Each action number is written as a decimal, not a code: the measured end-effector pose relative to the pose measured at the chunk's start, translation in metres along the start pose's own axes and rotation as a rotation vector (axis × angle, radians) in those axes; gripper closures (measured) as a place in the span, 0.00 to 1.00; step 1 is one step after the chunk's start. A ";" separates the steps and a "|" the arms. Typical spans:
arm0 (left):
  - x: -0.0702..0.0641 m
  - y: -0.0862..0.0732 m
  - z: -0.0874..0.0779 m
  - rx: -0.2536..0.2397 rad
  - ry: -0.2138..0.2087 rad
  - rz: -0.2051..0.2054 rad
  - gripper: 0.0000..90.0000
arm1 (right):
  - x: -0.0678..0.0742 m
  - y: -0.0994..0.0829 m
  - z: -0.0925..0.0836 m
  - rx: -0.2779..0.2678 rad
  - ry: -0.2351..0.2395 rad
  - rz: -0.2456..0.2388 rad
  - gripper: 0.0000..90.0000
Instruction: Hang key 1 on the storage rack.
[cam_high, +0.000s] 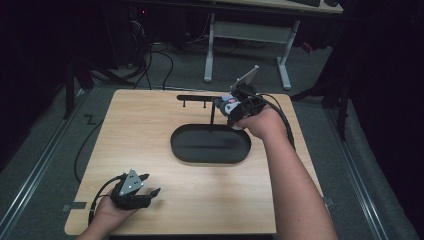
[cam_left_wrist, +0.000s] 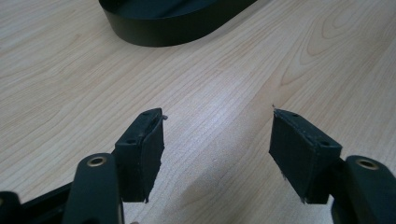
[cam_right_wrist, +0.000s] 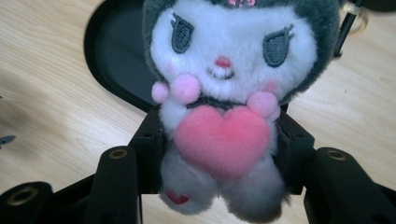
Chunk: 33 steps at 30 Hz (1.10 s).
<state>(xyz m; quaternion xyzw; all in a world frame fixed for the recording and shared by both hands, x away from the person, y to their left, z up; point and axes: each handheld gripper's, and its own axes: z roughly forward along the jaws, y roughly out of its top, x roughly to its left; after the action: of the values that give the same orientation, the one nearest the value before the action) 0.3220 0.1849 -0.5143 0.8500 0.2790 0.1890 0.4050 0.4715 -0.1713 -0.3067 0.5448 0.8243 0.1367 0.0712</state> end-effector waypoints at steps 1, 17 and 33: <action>0.000 0.000 0.000 -0.001 0.001 -0.002 0.39 | -0.002 -0.002 0.003 0.010 -0.001 0.002 0.53; -0.003 0.000 0.002 0.009 -0.005 0.011 0.40 | -0.011 -0.025 0.040 0.074 0.015 0.025 0.53; -0.003 -0.001 0.003 0.018 -0.011 0.015 0.40 | -0.012 -0.020 0.075 0.045 0.078 0.049 0.51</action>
<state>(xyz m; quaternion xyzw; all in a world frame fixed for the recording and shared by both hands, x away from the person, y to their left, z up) 0.3206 0.1821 -0.5173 0.8566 0.2722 0.1849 0.3975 0.4788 -0.1783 -0.3843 0.5606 0.8157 0.1408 0.0233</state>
